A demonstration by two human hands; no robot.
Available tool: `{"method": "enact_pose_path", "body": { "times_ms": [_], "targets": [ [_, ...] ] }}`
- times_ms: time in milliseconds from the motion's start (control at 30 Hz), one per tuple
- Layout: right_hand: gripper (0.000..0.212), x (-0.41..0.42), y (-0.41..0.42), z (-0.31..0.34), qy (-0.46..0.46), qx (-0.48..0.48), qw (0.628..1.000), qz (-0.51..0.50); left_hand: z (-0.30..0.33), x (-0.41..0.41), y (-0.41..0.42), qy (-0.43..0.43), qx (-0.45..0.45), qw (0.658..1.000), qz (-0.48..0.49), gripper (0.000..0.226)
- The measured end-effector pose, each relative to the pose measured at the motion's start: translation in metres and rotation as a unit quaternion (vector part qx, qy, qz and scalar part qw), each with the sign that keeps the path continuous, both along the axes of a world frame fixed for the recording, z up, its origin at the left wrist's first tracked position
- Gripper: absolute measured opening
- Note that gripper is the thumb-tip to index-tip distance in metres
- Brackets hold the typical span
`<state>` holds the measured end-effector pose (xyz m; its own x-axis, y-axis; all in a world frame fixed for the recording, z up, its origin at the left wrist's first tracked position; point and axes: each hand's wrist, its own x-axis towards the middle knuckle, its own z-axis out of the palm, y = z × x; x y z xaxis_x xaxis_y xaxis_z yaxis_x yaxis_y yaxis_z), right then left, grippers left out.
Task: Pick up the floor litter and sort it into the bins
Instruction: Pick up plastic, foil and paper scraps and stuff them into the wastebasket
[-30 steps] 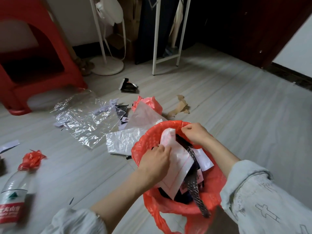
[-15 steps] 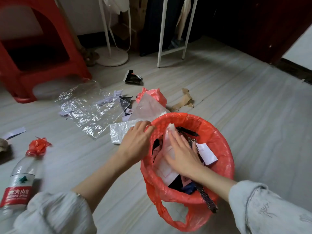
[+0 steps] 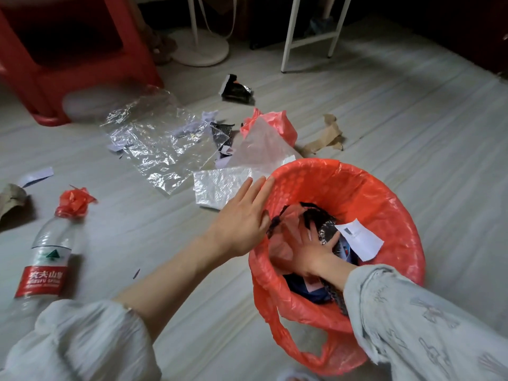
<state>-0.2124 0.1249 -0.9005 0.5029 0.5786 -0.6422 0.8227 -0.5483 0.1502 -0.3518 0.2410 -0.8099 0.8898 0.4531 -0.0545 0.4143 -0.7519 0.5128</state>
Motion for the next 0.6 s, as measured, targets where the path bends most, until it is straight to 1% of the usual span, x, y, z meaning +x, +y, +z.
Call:
{"method": "enact_pose_path", "body": {
  "times_ms": [200,333,467,500,567,600],
  "targets": [
    [0.094,-0.002,-0.002,-0.013,-0.003,-0.011,0.999,0.043,-0.007,-0.003,-0.002,0.023,-0.016,1.0,0.011,0.063],
    [0.092,-0.001,0.004,-0.002,0.001,-0.006,1.0,0.026,-0.009,-0.001,0.004,0.018,-0.017,1.0,0.016,0.061],
    [0.091,0.015,0.023,0.008,0.056,-0.016,0.998,0.03,-0.011,0.0,0.005,0.014,-0.021,0.999,0.028,0.062],
    [0.085,0.018,0.026,0.016,0.07,-0.017,0.997,0.038,-0.011,-0.001,0.005,0.018,-0.027,0.999,0.027,0.062],
    [0.061,0.02,0.026,0.037,0.092,-0.007,0.995,0.039,-0.013,-0.001,0.004,0.025,-0.035,0.999,0.02,0.06],
    [0.052,0.021,0.026,0.047,0.094,0.012,0.995,0.03,-0.012,-0.001,0.004,0.023,-0.039,0.999,0.016,0.058]
  ]
}}
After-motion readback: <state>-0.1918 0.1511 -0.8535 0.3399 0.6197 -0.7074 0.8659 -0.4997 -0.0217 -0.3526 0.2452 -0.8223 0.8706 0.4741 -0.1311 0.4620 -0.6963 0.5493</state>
